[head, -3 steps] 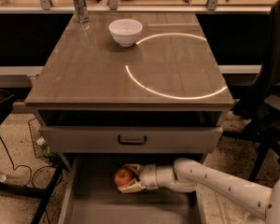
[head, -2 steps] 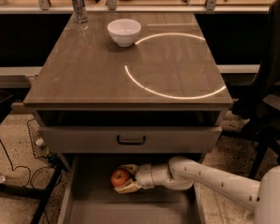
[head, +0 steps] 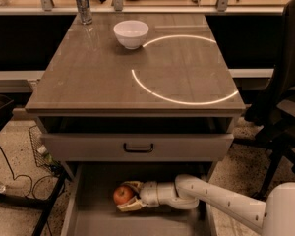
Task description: Place apple into middle drawer
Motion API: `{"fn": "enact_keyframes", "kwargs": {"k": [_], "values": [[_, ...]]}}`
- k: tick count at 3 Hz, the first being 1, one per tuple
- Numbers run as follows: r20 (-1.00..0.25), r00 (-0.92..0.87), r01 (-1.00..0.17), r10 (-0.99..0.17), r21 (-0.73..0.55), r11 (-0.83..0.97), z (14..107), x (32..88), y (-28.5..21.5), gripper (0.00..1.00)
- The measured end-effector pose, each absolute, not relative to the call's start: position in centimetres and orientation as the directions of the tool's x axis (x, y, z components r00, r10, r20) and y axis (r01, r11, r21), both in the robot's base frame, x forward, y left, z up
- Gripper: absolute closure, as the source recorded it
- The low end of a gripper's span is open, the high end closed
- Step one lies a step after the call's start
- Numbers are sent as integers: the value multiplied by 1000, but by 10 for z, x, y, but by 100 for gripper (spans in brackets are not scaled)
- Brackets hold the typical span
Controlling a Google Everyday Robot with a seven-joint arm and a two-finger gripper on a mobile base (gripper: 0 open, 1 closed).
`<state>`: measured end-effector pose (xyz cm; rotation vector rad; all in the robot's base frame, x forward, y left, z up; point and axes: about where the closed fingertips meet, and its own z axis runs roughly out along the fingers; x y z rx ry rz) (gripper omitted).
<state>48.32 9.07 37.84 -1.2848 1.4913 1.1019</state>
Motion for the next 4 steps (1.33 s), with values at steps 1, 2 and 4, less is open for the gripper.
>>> {"fn": "enact_keyframes", "kwargs": {"k": [1, 2, 4], "values": [[-966, -106, -993, -235, 90, 77, 377, 481, 93, 82], [-967, -106, -993, -233, 91, 74, 377, 480, 95, 60], [-967, -107, -993, -230, 94, 68, 377, 478, 98, 13]]}}
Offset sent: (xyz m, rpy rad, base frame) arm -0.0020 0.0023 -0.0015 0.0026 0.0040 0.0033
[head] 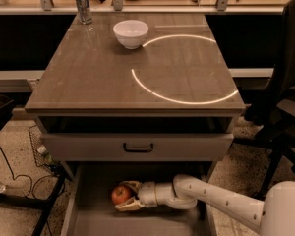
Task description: Place apple into middle drawer
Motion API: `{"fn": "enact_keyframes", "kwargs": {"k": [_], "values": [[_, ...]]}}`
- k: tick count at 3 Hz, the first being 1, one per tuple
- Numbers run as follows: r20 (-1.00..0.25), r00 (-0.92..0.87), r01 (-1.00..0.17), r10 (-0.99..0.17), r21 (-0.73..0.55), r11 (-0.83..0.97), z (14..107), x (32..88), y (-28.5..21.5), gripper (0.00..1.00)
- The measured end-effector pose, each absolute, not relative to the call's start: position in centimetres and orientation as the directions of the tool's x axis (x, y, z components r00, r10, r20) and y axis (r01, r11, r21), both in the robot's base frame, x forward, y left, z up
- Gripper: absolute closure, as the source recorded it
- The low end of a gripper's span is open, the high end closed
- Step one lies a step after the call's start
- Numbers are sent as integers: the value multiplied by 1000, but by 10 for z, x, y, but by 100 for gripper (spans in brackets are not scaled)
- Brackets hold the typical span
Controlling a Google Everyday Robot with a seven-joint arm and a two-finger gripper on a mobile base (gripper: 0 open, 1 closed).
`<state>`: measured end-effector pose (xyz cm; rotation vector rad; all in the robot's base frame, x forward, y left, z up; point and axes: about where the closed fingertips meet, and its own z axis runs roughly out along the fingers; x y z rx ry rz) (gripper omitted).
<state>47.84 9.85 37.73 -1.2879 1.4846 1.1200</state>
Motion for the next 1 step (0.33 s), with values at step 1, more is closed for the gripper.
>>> {"fn": "enact_keyframes", "kwargs": {"k": [1], "values": [[-967, -107, -993, -229, 95, 65, 377, 478, 100, 0]]}}
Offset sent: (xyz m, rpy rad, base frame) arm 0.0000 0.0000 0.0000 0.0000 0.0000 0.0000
